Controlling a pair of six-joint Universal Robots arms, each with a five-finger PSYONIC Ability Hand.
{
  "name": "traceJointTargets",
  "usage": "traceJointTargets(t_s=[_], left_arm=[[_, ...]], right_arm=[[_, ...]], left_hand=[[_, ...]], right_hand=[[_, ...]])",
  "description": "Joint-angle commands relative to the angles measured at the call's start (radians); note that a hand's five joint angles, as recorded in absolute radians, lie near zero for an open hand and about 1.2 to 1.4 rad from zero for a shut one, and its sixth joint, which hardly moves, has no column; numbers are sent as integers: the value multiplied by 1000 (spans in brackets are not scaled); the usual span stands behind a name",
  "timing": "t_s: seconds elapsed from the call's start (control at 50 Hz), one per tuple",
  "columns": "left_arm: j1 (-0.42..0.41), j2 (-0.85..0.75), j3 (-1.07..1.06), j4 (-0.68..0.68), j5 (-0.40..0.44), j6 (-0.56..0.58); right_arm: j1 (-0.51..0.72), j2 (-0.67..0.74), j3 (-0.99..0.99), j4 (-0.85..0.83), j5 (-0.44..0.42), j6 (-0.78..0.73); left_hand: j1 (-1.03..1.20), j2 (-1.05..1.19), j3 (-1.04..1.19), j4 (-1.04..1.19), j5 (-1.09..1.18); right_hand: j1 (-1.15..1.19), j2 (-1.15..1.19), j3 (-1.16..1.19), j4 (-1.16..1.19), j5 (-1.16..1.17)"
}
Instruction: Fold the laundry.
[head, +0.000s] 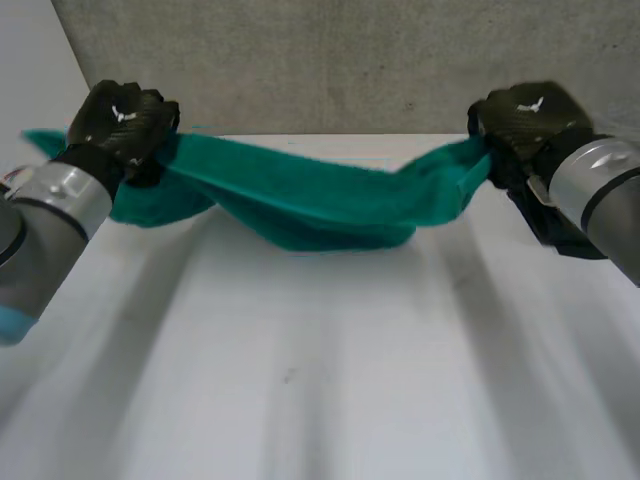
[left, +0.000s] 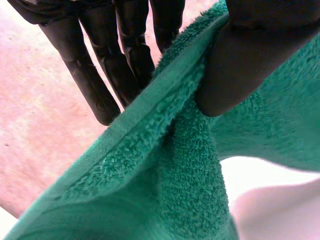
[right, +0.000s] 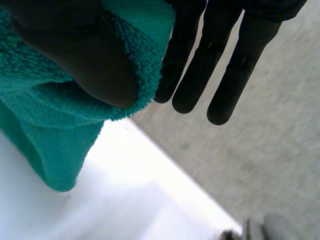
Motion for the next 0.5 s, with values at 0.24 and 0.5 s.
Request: traceJointTargets(t_s=[0.24, 0.5], left_arm=[[-87, -325, 419, 178, -66, 143], [-113, -153, 86, 288, -63, 108]], right_arm=[[34, 274, -248, -561, 116, 35], [22, 165, -69, -485, 106, 57]], left_hand=[[253, 201, 205, 199, 272], [253, 201, 205, 199, 272]], right_hand=[[280, 224, 209, 202, 223], [280, 224, 209, 202, 223]])
